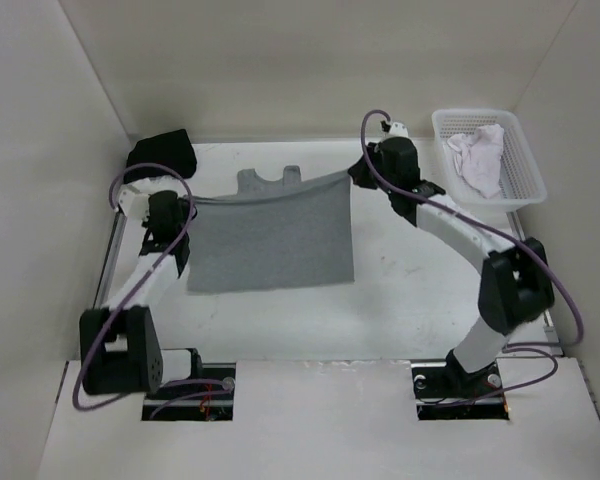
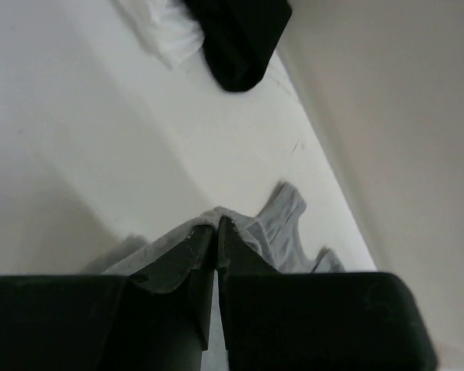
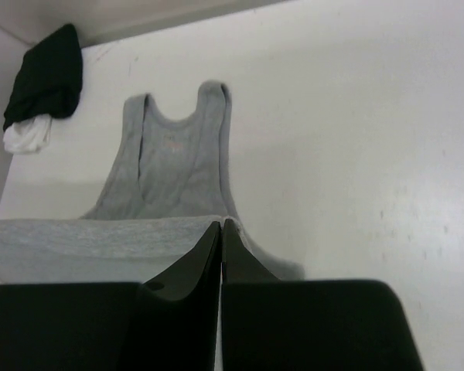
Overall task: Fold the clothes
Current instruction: Fold the tank top
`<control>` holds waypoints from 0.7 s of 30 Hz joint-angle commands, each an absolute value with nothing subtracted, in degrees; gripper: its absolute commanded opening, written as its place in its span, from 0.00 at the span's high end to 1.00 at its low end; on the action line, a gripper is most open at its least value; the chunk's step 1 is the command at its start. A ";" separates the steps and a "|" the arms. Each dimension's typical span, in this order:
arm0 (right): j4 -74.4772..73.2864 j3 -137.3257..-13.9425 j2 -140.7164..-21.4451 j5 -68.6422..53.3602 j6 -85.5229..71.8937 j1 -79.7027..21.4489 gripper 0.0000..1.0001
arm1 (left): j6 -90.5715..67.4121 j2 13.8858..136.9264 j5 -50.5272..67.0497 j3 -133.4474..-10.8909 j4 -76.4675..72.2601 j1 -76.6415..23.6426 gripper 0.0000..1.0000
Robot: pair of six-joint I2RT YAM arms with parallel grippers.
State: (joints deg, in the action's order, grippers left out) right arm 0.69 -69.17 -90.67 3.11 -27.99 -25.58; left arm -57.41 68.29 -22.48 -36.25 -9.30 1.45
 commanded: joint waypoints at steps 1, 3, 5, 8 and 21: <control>4.31 -80.04 -100.43 -2.19 -26.63 -22.72 0.99 | -56.16 78.62 -22.68 -44.45 -24.77 2.51 0.97; 2.29 -87.24 -107.81 -2.90 -26.72 -21.49 0.99 | -55.55 86.80 -21.98 -49.46 -26.45 2.77 0.96; 0.97 -93.40 -114.05 -2.99 -27.07 -20.35 0.99 | -54.94 94.79 -19.09 -55.43 -27.16 2.86 0.94; 1.40 -100.17 -121.18 -2.46 -28.56 -19.21 0.83 | -54.84 103.07 -17.41 -61.86 -27.51 3.29 0.78; 12.20 -64.29 -96.44 3.24 -32.34 -26.40 0.93 | -55.63 69.65 -19.07 -23.86 -29.45 -3.55 0.61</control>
State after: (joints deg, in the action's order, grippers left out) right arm 4.10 -70.67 -103.81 1.23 -30.57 -22.61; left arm -55.35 77.45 -17.65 -31.73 -27.88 -1.54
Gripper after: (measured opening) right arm 0.110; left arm 0.386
